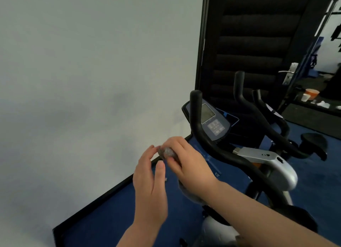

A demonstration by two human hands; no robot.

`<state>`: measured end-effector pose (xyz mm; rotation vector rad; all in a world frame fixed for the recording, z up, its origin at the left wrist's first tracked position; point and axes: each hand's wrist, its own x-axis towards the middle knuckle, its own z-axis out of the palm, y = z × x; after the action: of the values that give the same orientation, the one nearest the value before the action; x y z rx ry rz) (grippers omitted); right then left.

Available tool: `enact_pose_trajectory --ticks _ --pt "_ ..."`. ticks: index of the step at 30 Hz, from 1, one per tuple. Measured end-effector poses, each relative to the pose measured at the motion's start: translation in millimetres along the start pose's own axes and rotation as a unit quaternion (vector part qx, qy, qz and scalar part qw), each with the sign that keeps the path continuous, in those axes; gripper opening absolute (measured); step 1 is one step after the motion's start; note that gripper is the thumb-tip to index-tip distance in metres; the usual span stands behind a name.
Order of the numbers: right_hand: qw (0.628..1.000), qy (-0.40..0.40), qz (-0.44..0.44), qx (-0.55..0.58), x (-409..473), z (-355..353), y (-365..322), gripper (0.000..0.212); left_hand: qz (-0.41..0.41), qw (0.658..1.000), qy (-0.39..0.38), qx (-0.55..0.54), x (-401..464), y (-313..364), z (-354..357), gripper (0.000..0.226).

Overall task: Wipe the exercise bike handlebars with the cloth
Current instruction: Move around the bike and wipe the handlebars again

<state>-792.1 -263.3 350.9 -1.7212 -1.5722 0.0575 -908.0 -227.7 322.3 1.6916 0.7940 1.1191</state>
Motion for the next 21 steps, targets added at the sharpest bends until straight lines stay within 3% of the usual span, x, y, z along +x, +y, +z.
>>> enact_pose_trajectory --ticks 4,7,10,11,13,14,18,21 --pt "0.998 0.063 -0.003 0.006 -18.4 2.9 -4.6 0.028 0.026 0.999 -0.020 0.014 0.1 4.1 -4.3 0.036" --pt "0.985 0.084 0.129 0.071 -30.7 7.6 -2.8 0.027 0.038 0.999 -0.025 0.030 3.4 4.0 -8.6 0.036" --pt "0.968 0.038 0.243 -0.046 -32.9 10.7 5.1 0.011 0.047 0.998 -0.026 0.036 9.1 6.9 -8.2 0.032" --pt "0.965 0.010 0.240 -0.107 -33.6 12.1 6.5 0.006 0.056 0.997 -0.030 0.039 10.2 8.8 -6.2 0.032" --pt "0.965 0.005 0.193 -0.178 -35.5 16.1 3.5 0.027 0.088 0.994 -0.043 0.055 10.8 11.8 0.2 0.033" --pt "0.964 -0.002 0.182 -0.194 -39.3 16.7 2.0 0.027 0.111 0.990 -0.052 0.070 9.7 12.3 4.7 0.035" --pt "0.974 0.026 0.207 -0.089 -64.4 7.5 6.1 0.037 0.216 0.958 -0.097 0.160 -0.2 7.7 28.1 0.040" --pt "0.975 -0.052 0.215 -0.004 -81.1 -12.4 14.1 0.037 0.257 0.935 -0.103 0.220 -1.0 0.5 39.6 0.040"
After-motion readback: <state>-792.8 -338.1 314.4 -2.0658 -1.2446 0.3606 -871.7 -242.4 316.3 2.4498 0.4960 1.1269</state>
